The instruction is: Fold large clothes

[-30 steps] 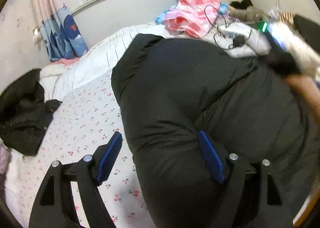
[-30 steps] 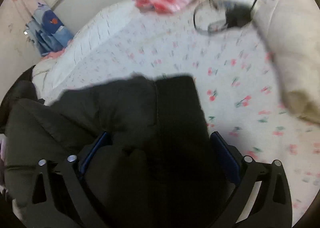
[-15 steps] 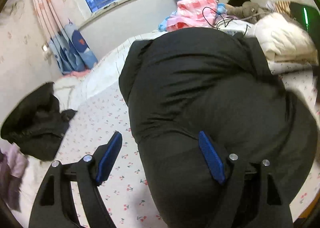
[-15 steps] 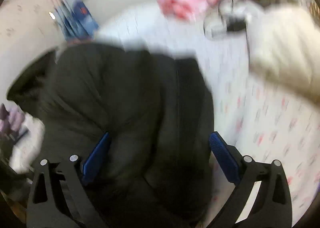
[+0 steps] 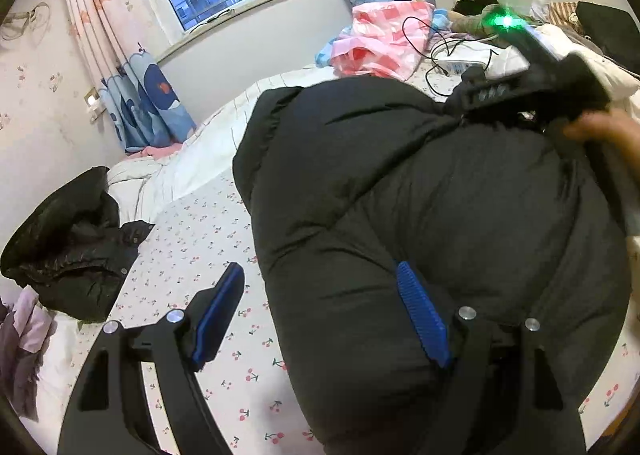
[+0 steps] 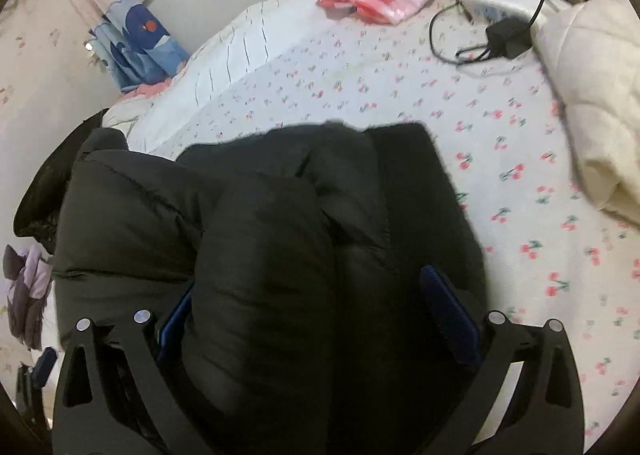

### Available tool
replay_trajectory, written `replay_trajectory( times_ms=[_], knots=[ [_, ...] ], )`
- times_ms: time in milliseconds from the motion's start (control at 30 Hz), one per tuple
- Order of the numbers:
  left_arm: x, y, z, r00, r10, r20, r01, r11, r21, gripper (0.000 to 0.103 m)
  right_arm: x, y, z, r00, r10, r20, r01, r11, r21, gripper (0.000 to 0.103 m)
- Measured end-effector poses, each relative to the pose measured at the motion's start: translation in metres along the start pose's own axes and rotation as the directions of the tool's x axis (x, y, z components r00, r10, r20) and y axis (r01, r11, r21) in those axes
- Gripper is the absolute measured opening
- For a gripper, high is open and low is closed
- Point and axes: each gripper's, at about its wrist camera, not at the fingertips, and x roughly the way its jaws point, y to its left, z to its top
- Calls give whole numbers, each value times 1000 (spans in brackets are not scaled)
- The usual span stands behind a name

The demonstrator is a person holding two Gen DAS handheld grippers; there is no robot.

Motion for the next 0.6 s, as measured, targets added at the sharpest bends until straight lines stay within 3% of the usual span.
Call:
replay_trajectory(
  times_ms=[600],
  knots=[
    [0,6,-3,999,-53,-5,53,998,-45,76,-4,-8,-17,999,26,-40,-26,1000,-16,96]
  ],
)
